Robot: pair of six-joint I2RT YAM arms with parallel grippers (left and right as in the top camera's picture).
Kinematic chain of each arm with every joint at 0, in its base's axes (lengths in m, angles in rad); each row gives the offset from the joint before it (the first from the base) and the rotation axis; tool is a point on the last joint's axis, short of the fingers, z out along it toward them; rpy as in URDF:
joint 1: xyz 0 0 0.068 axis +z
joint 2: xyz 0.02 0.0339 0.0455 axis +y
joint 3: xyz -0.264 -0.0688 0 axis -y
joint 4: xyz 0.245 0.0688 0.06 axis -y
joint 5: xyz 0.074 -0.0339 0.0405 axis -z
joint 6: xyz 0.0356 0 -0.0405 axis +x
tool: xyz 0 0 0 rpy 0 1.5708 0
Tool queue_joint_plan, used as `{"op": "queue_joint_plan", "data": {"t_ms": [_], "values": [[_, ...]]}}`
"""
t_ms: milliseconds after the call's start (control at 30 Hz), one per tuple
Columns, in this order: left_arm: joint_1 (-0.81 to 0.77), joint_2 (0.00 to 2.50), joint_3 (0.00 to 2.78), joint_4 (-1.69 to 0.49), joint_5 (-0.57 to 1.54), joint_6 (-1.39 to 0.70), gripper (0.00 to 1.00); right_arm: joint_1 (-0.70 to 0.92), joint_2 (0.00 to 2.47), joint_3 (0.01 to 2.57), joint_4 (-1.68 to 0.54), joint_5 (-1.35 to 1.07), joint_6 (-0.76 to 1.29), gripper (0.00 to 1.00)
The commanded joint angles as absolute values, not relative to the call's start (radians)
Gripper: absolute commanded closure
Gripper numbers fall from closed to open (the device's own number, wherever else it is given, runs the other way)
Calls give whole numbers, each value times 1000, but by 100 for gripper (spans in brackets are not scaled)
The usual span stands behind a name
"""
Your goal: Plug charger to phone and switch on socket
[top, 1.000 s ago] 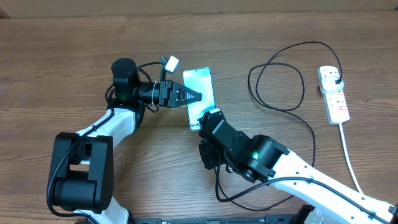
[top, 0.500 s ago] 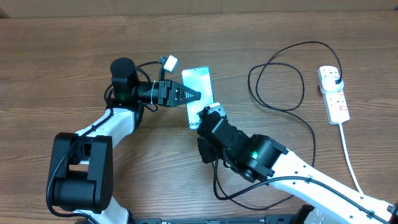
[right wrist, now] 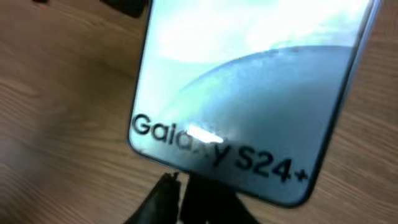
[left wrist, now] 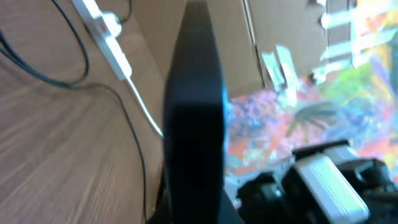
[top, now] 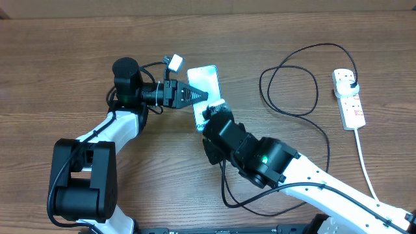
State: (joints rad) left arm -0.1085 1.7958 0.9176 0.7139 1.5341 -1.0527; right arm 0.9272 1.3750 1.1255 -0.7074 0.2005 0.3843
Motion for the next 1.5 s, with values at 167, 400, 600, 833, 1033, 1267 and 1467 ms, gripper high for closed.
{"op": "queue_joint_plan", "data": {"t_ms": [167,400,600,833,1033,1267,1467], "values": [[-139,1790,904,715,1581,-1005,96,926,1326,1232,-655,71,350,37],[-151,1790,904,715,1518,-1042,96,925,1150,1312,-807,107,365,16],[-240,1790,911,715,1371,-1097,96,925,954,1351,-902,284,365,3],[-323,1790,970,710,1304,-1092,96,925,761,1351,-1002,416,366,0],[-320,1790,1071,536,1245,-979,96,925,712,1351,-1057,419,393,0],[-321,1790,1260,-71,1031,-623,96,925,714,1349,-1058,427,396,0],[-300,1821,1380,-602,862,-278,96,925,714,1349,-1058,434,396,0]]}}
